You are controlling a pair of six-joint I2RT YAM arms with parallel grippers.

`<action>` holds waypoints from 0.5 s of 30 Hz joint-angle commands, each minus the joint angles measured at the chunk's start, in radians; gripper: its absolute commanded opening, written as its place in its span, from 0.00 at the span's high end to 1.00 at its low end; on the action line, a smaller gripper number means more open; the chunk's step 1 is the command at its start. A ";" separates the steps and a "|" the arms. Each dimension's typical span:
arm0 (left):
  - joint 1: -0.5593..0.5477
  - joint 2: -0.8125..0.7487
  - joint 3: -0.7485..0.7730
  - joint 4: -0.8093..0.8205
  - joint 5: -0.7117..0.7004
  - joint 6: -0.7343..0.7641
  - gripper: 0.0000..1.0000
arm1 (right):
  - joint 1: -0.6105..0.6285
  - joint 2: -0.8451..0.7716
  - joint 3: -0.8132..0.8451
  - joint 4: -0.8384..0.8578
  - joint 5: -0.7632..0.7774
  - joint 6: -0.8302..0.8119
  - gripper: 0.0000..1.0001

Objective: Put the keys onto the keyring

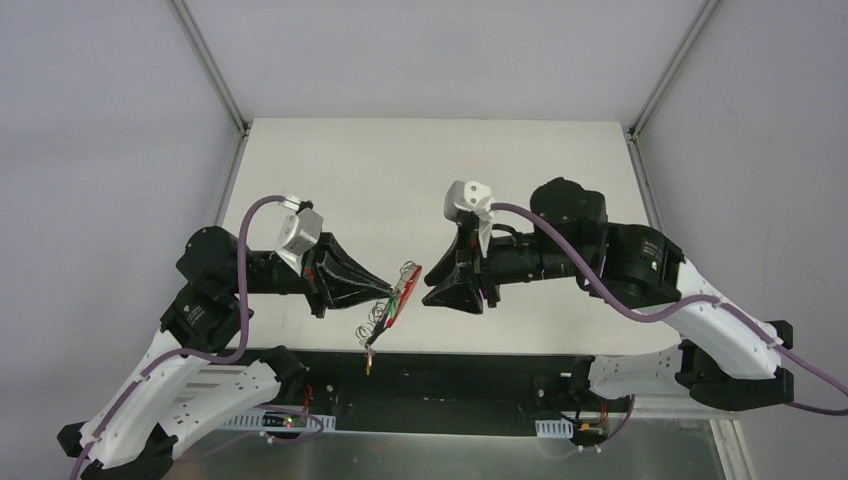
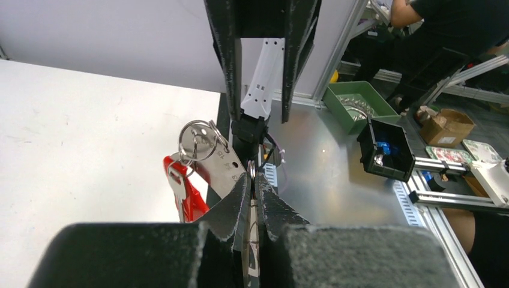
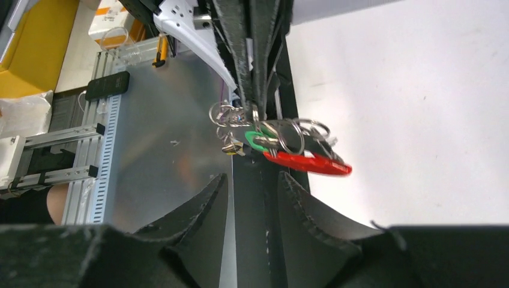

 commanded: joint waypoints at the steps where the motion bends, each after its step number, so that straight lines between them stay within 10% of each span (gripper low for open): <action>1: -0.004 -0.038 -0.029 0.199 -0.029 -0.038 1.00 | 0.027 -0.050 -0.084 0.228 0.005 -0.042 0.64; 15: -0.005 -0.055 -0.128 0.513 -0.086 -0.196 1.00 | 0.083 -0.171 -0.311 0.423 0.115 -0.138 0.59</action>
